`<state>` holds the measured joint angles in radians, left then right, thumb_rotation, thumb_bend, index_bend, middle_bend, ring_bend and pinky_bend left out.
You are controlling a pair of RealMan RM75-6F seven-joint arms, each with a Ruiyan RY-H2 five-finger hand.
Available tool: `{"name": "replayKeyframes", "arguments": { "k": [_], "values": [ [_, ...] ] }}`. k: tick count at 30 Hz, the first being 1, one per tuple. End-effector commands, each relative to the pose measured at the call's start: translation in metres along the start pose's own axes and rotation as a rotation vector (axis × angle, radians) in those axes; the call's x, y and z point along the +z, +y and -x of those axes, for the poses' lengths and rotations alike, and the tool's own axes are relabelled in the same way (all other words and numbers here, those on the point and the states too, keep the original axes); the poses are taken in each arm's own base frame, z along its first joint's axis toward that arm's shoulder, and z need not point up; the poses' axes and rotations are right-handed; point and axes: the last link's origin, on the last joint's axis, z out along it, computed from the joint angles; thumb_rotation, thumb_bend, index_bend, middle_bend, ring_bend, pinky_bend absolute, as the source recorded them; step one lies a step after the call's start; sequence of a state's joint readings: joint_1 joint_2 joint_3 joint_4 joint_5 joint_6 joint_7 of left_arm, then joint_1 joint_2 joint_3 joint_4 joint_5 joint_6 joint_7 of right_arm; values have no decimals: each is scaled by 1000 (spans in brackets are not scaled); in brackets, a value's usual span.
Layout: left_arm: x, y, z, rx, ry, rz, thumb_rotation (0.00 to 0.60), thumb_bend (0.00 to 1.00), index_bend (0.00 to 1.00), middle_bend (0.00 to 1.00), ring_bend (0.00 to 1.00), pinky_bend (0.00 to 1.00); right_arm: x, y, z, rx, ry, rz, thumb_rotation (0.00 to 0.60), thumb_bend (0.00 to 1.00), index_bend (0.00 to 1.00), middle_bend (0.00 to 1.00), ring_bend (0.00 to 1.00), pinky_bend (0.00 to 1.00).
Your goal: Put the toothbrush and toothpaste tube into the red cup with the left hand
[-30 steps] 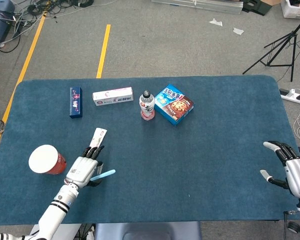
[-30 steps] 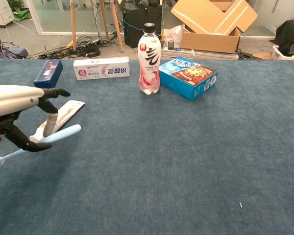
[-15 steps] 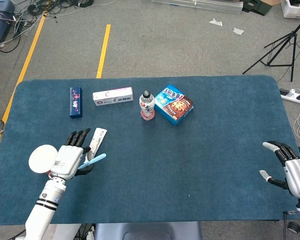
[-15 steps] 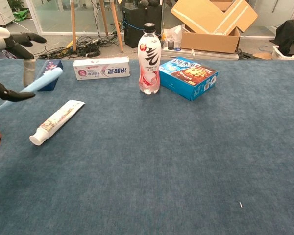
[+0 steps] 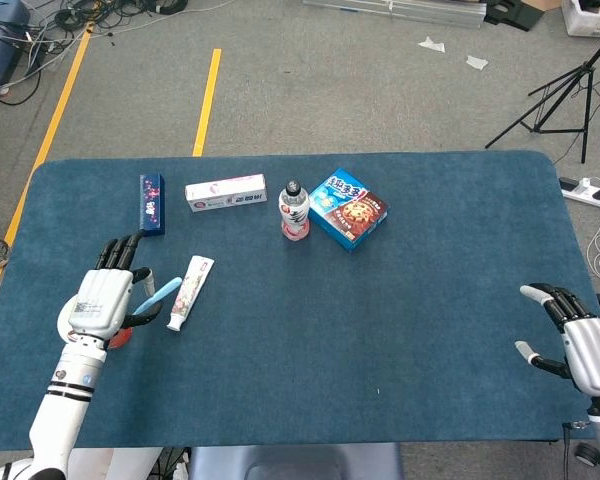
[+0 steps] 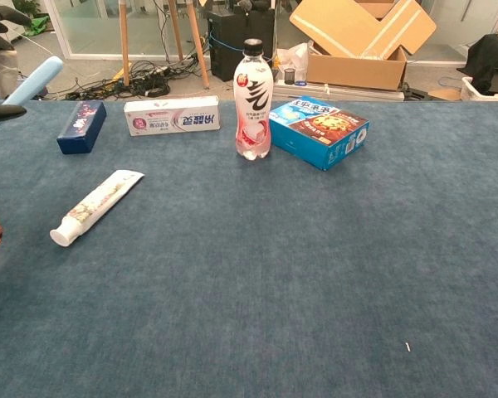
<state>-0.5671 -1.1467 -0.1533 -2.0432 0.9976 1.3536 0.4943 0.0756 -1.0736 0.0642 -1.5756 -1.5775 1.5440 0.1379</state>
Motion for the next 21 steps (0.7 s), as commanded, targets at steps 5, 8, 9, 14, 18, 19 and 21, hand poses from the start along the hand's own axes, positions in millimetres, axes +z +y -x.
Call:
{"name": "replayKeyframes", "arguments": {
  "k": [5, 8, 9, 14, 18, 19, 21],
  "values": [
    [8, -23, 2, -11, 4, -43, 600, 358, 610, 0, 0, 0, 1, 1, 0, 2, 0, 4, 600, 123, 257, 241, 222, 595],
    [9, -29, 2, -19, 0, -55, 600, 358, 610, 0, 0, 0, 2, 1, 1, 0, -5, 7, 600, 123, 257, 241, 222, 595],
    [9, -31, 3, -20, -1, -58, 600, 358, 610, 0, 0, 0, 2, 1, 1, 0, -7, 6, 600, 123, 257, 241, 222, 595],
    [10, -40, 6, -5, -9, -76, 600, 358, 610, 0, 0, 0, 3, 1, 1, 3, -9, 3, 600, 123, 257, 241, 222, 595],
    [10, -48, 10, -17, -16, -98, 600, 358, 610, 0, 0, 0, 4, 3, 1, 4, -9, 11, 600, 123, 257, 241, 222, 595],
    [9, -50, 11, -19, -19, -103, 600, 358, 611, 0, 0, 0, 4, 3, 1, 4, -10, 12, 600, 123, 257, 241, 222, 595],
    [9, -54, 13, -27, -23, -114, 600, 359, 610, 0, 0, 0, 4, 2, 2, 2, -12, 9, 600, 123, 257, 241, 222, 595]
  ]
}}
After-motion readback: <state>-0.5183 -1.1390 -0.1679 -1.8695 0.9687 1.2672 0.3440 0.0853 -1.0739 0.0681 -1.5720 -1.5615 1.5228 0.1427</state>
